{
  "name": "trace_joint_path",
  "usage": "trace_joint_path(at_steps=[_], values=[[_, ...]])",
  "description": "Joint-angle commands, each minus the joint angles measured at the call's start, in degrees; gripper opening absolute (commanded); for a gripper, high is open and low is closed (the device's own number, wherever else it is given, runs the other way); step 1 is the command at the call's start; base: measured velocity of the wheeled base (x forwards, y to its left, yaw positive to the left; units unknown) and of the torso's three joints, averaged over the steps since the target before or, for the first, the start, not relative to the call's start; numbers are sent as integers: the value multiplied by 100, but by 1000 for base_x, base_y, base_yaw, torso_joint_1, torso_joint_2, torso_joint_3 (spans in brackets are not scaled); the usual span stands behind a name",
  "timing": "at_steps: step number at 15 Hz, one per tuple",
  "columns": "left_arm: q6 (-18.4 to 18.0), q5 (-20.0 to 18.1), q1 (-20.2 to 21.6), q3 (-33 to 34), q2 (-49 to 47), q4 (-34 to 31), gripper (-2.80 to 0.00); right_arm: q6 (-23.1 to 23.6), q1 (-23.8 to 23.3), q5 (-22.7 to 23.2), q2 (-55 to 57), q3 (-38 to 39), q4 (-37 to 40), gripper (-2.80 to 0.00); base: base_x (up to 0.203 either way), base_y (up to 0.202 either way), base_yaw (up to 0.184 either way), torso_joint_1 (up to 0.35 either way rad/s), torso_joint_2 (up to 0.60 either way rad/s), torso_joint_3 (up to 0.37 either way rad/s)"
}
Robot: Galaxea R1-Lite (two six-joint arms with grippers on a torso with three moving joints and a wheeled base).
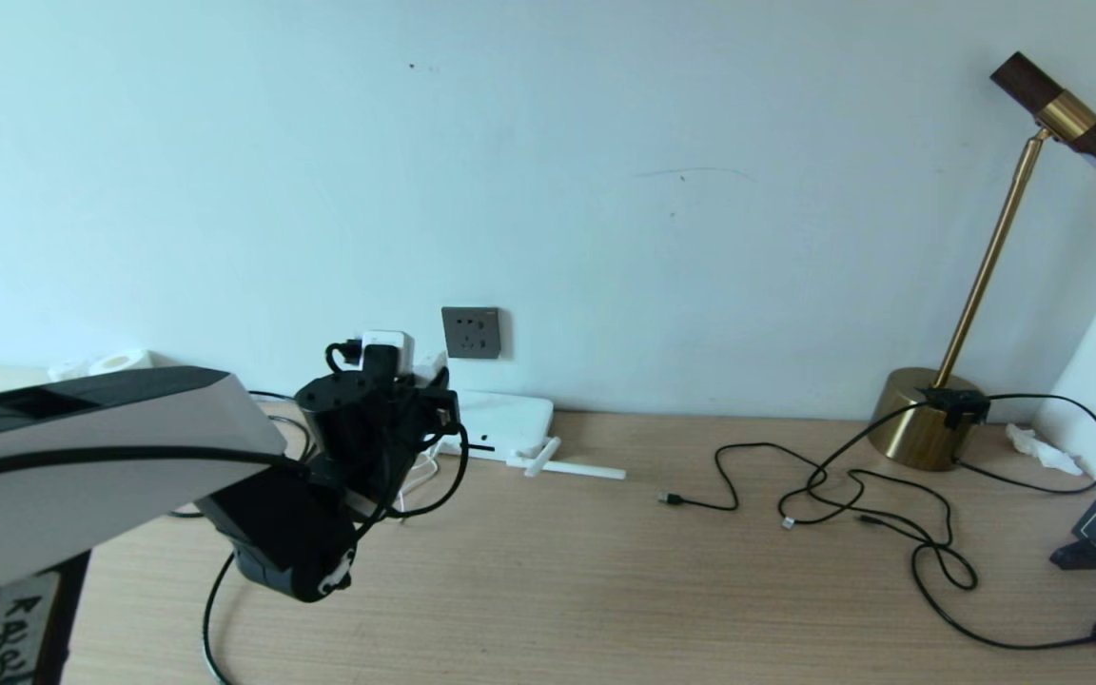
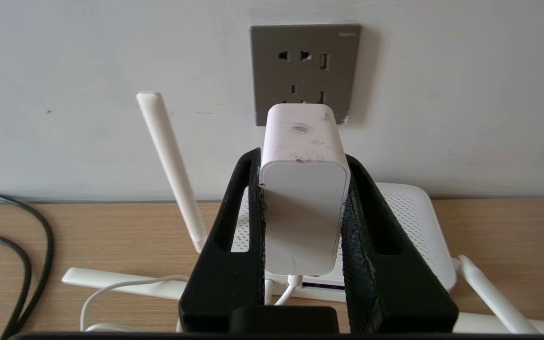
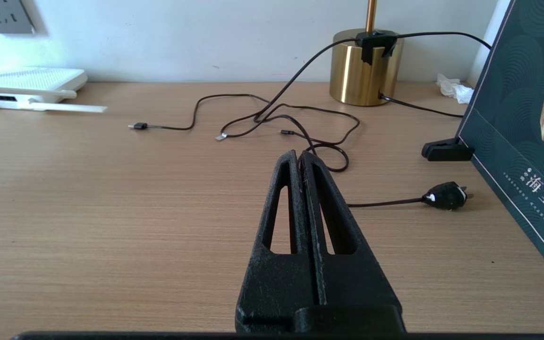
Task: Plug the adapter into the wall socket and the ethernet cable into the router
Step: Align plug and socket
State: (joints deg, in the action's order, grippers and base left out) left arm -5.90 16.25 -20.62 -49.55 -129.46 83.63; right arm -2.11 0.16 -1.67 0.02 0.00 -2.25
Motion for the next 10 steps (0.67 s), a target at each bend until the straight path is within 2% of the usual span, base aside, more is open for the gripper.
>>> trace_joint_path(at_steps=[1, 7, 10], values=[[1, 10, 66, -10, -4, 48, -280, 0, 2, 0, 3, 62, -4, -280, 0, 0, 0, 0, 0, 0], [1, 58, 49, -102, -39, 31, -280, 0, 2, 0, 6, 62, -4, -280, 0, 0, 0, 0, 0, 0], [168, 71, 104, -108, -141, 92, -280, 0, 9, -3, 5, 62, -4, -280, 0, 0, 0, 0, 0, 0]])
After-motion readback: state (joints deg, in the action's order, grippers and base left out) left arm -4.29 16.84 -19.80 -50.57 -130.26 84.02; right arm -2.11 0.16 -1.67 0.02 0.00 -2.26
